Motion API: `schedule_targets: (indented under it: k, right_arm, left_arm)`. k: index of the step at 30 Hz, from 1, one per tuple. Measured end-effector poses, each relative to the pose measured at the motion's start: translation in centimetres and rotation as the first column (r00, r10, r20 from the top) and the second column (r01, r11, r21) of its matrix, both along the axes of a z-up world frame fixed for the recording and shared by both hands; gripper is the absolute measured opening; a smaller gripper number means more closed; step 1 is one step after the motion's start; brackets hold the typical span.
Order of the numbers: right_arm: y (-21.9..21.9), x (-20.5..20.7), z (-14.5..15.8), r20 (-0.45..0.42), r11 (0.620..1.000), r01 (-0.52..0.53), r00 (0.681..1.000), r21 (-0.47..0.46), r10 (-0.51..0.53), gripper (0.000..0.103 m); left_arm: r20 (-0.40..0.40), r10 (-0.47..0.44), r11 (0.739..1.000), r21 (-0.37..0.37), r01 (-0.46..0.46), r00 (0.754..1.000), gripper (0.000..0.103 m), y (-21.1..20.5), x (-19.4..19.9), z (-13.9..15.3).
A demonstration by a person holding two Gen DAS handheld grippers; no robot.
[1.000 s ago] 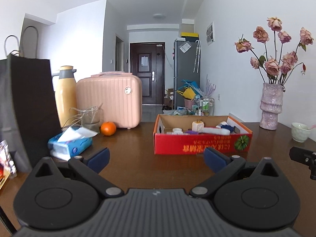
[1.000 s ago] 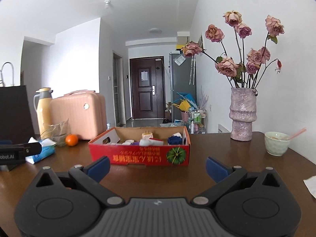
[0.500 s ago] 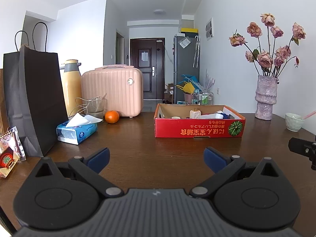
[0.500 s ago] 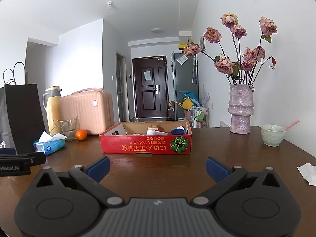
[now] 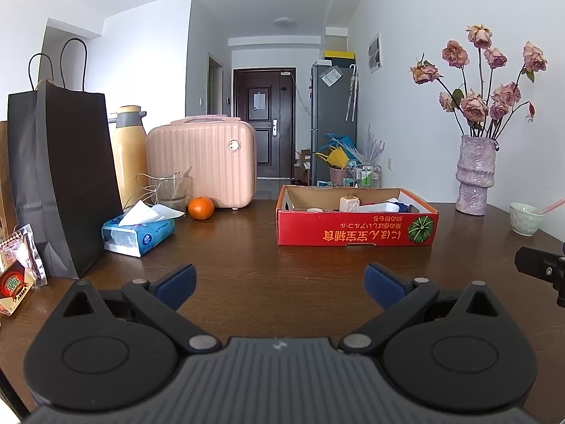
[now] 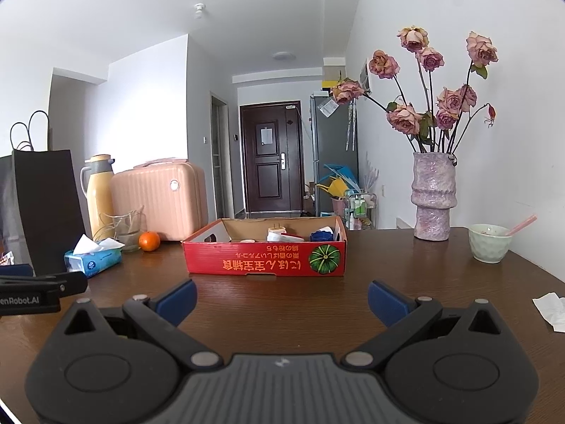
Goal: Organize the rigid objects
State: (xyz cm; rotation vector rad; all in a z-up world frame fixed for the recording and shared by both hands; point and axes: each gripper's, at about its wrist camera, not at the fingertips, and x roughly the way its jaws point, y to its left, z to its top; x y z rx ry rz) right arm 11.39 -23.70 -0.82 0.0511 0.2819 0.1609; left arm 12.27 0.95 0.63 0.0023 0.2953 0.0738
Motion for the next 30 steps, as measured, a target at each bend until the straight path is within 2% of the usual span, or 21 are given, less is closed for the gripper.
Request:
schedule_targets:
  k: [30]
  right_arm:
    - [0.51, 0.27, -0.42, -0.013, 1.000, 0.001, 1.000, -0.010, -0.001, 0.103]
  left_arm:
    - [-0.009, 0.002, 1.000, -0.017, -0.002, 1.000, 0.103, 0.39, 0.37, -0.65]
